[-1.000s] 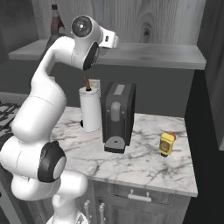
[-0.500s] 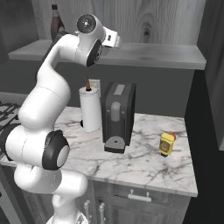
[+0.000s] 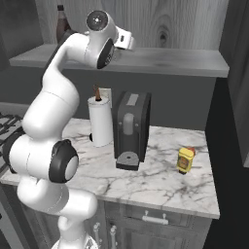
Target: There are various items on the counter. Only move the condiments/shakers into the cabinet.
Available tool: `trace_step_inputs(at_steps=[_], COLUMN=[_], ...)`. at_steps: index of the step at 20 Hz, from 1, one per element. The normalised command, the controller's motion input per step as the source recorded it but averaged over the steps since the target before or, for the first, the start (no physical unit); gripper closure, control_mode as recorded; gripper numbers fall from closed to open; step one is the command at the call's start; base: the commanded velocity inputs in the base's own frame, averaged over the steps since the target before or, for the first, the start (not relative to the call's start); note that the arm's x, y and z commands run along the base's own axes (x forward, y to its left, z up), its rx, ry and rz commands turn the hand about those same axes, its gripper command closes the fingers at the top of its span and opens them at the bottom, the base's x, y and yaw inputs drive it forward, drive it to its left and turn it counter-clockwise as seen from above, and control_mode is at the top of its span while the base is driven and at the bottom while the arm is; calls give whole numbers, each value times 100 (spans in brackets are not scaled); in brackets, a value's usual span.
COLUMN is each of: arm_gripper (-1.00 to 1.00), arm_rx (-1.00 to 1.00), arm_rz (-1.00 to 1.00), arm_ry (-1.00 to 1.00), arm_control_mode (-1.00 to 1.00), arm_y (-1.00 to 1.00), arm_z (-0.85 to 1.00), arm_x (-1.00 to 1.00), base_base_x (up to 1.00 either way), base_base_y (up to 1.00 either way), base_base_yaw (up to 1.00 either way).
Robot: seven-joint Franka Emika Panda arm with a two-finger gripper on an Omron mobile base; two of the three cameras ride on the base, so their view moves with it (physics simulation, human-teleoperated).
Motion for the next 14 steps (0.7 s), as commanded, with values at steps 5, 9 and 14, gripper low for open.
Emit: trace_step_inputs(at_steps=[5,9,14], arm_gripper=[-100,-100,-100], arm_rx=[-2,-3,-2], arm_rz=[0,0,0], arm_ry=[0,-1,-6], arm_control_mode=[-100,-100,-100], arm_y=[0,0,0], arm_z=[-11,-7,-1], arm_x=[29,41,37], base_base_x=[0,0,0], base_base_y=[0,0,0], base_base_yaw=[0,0,0])
